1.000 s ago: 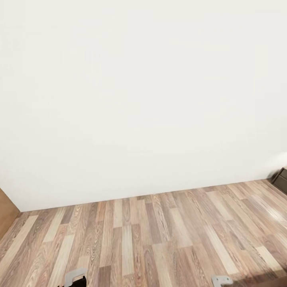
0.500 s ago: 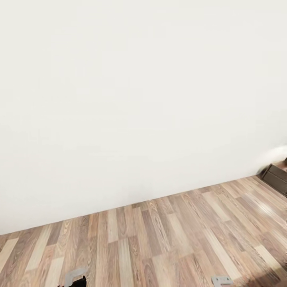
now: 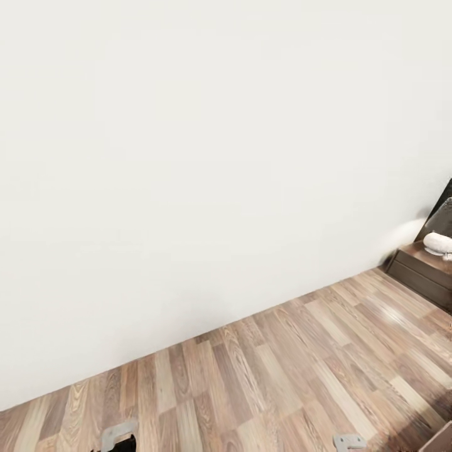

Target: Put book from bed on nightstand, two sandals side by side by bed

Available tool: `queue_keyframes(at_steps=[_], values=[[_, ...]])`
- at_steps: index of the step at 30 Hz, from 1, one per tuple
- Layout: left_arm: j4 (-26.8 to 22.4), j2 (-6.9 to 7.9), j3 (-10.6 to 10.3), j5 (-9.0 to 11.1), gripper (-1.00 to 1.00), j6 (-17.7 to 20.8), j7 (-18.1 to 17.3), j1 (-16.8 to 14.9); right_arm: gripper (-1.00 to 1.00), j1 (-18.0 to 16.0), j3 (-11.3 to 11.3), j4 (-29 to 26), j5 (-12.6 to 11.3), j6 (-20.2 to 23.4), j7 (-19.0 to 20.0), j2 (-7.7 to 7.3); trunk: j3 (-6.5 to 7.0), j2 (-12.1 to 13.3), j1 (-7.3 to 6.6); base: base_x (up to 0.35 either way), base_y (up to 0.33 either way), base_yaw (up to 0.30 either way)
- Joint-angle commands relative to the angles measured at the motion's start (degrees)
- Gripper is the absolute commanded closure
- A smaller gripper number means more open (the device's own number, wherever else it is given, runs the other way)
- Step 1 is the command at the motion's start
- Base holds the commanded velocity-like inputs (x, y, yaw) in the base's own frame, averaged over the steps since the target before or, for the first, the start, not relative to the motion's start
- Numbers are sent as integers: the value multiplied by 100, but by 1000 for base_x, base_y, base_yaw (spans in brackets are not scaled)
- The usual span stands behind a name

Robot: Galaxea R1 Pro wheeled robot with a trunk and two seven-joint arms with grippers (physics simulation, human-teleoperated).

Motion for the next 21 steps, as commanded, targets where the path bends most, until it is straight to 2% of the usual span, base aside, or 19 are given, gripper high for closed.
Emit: queue_keyframes(at_steps=[1,12,21], values=[[-7,4,-49,42,-100,-12,28,-2,-100,-8,-49,9,60,-22,-12,2,-12,-11,6,289,184,-272],[-7,4,-49,44,-100,-12,26,-2,-100,-8,-47,7,60,-22,-12,2,-12,-11,6,260,149,-273],[-7,4,-49,42,-100,-12,27,-2,-100,-8,-48,6,60,-22,-12,2,-12,-11,6,104,35,-273]])
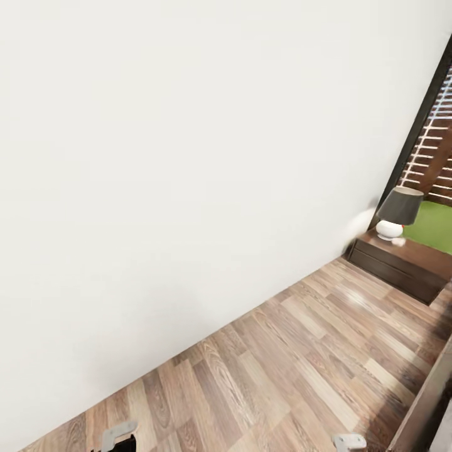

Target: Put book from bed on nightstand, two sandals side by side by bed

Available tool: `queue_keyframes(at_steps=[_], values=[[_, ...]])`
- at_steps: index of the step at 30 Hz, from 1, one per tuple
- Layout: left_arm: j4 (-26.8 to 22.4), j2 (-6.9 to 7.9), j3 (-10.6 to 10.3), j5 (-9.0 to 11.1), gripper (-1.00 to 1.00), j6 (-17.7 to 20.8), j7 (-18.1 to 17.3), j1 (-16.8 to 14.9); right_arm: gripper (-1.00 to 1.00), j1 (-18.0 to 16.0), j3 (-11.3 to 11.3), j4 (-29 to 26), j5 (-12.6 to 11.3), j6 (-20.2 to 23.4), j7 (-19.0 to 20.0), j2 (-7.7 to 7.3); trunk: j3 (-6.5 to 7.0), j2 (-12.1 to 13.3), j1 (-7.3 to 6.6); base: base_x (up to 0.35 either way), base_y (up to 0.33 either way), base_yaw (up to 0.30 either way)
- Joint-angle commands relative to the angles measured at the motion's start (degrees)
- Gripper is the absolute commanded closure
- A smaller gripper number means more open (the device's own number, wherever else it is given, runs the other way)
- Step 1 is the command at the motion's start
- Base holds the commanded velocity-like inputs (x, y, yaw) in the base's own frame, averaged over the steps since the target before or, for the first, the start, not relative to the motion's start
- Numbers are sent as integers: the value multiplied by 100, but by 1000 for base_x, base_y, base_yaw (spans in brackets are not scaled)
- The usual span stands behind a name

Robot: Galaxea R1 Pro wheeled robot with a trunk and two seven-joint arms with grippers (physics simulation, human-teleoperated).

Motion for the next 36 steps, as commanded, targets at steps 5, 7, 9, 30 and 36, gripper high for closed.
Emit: queue_keyframes(at_steps=[5,7,9,30,36], values=[[-7,4,-50,44,-100,-13,31,-2,-100,-8,-46,10,59,-22,-12,2,-12,-12,4,21,7,-273],[-7,4,-56,45,-100,-13,30,-2,-100,-8,-48,10,59,-22,-12,2,-12,-12,4,10,3,-273],[-7,4,-76,43,-100,-13,29,-2,-100,-8,-49,10,59,-22,-12,2,-12,-12,4,6,2,-273],[-7,4,-154,44,-100,-13,36,-2,-100,-8,-46,12,59,-21,-11,2,-12,-12,4,35,0,-273],[-7,4,-155,45,-100,-13,36,-2,-100,-8,-47,11,59,-22,-12,2,-12,-12,4,225,0,-273]])
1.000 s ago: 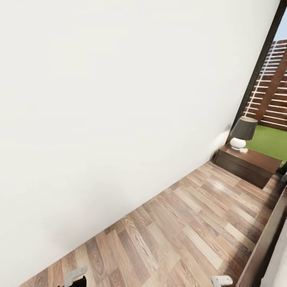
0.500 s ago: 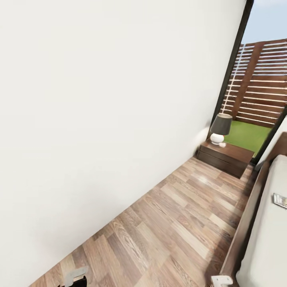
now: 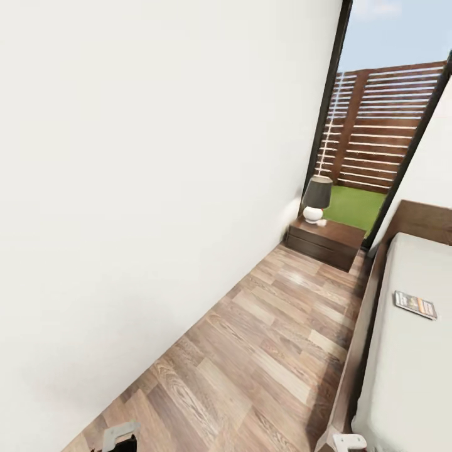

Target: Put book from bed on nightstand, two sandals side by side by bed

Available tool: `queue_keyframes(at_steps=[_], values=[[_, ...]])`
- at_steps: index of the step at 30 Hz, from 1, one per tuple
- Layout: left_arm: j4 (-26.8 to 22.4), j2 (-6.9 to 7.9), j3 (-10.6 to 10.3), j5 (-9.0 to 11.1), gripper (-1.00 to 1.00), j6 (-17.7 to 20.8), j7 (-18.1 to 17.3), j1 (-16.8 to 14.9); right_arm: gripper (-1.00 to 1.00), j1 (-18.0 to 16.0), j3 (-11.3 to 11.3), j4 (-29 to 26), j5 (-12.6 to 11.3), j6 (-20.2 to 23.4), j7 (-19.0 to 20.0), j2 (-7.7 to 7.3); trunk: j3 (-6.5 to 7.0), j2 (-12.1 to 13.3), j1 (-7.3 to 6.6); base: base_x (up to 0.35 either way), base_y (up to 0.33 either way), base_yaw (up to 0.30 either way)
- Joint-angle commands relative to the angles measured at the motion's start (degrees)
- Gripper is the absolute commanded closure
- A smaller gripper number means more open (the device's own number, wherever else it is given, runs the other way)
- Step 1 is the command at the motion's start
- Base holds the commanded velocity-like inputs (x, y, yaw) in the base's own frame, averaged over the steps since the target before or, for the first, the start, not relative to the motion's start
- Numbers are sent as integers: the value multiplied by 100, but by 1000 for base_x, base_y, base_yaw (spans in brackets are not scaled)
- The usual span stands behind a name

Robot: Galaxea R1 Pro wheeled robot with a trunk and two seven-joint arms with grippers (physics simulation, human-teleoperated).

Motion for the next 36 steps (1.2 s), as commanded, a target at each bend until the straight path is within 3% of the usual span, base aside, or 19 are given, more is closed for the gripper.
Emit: queue_keyframes(at_steps=[1,12,26,36], values=[[-7,4,-49,43,-100,-13,31,-2,-100,-8,-47,10,60,-22,-12,2,-12,-11,6,268,0,-273],[-7,4,-50,43,-100,-13,27,-2,-100,-8,-47,9,60,-22,-13,2,-12,-11,6,258,0,-273],[-7,4,-50,41,-100,-13,29,-2,-100,-8,-46,11,60,-22,-13,2,-12,-11,6,71,21,-266],[-7,4,-50,42,-100,-13,28,-2,-100,-8,-46,15,62,-22,-11,8,-11,-11,6,219,155,-79]])
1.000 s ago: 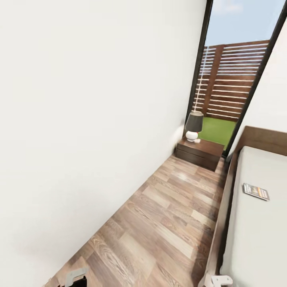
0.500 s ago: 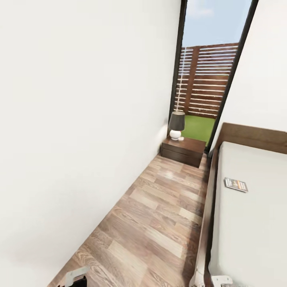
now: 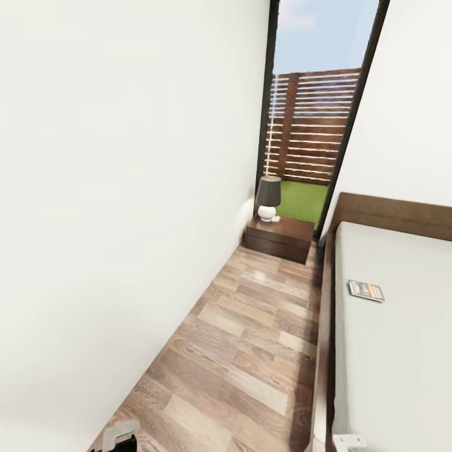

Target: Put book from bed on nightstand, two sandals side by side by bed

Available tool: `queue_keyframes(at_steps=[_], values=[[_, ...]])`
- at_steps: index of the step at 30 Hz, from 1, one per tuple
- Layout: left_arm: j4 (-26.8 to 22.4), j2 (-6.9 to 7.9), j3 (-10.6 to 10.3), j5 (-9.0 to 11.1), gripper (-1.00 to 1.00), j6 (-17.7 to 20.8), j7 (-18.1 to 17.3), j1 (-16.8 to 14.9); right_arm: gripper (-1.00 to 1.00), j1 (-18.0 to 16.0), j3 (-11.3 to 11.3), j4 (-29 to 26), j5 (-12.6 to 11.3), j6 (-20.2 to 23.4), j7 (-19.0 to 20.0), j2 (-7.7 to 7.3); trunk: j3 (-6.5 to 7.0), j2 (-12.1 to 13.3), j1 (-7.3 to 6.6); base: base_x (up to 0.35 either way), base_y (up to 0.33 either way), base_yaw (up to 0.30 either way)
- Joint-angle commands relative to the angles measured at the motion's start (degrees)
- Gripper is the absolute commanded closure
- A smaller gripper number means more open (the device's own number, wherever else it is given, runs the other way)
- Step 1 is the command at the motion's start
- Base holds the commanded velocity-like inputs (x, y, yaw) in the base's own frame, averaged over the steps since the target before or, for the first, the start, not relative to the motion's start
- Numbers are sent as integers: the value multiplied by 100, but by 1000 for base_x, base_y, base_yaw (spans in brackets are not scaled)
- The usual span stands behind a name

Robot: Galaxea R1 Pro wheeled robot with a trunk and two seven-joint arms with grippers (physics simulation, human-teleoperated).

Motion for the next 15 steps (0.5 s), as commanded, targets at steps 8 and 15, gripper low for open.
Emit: queue_keyframes(at_steps=[8,15], values=[[-5,3,-49,44,-100,-12,29,-4,-100,-6,-51,5,59,-22,-14,3,8,-11,6,271,186,-128],[-5,3,-49,43,-100,-12,30,-4,-100,-6,-49,4,64,-22,-14,4,20,-11,6,279,191,-115]])
